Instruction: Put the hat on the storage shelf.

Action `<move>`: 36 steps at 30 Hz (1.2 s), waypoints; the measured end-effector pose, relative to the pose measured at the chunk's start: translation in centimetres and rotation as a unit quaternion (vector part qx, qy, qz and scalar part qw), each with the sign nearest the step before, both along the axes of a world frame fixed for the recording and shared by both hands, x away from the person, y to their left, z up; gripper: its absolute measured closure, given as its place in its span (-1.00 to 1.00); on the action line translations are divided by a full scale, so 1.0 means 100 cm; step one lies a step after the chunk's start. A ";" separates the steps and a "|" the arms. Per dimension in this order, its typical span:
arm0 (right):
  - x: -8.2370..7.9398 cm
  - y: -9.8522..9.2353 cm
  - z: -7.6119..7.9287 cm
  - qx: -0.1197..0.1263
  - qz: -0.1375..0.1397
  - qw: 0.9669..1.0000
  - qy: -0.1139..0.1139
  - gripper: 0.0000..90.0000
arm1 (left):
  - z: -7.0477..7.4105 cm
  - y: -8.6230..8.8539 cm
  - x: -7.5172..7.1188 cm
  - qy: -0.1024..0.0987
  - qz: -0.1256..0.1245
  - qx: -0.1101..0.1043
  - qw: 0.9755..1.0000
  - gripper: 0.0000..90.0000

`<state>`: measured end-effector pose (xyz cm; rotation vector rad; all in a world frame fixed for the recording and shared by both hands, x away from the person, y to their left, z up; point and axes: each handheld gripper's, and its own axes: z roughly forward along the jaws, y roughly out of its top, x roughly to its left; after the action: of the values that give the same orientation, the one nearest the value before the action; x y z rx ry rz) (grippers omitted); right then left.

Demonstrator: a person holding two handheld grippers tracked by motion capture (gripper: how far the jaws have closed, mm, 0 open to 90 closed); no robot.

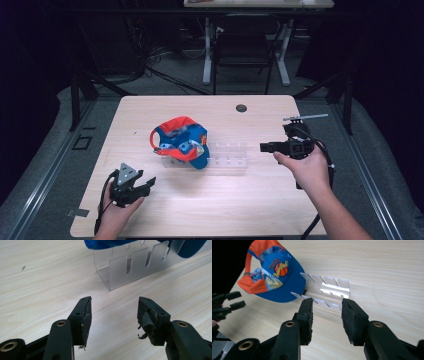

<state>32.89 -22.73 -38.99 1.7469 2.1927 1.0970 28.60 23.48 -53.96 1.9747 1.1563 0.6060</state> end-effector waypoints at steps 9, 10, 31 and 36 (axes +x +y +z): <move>-0.015 -0.005 -0.021 0.015 0.004 1.000 -0.005 0.35 | -0.009 0.024 -0.002 0.007 0.031 -0.015 0.999 0.02; -0.015 -0.005 -0.021 0.015 0.004 1.000 -0.005 0.35 | -0.009 0.024 -0.002 0.007 0.031 -0.015 0.999 0.02; -0.054 -0.006 -0.084 0.002 0.007 0.999 -0.050 0.19 | -0.012 0.027 -0.001 0.019 0.034 -0.022 0.999 0.01; -0.058 -0.008 -0.105 0.022 0.023 0.997 -0.064 0.03 | -0.012 0.026 -0.001 0.014 0.034 -0.030 0.999 0.00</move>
<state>27.10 -23.53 -49.50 1.6017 2.1587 1.2390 28.51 26.05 -55.17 1.9066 1.2484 0.5729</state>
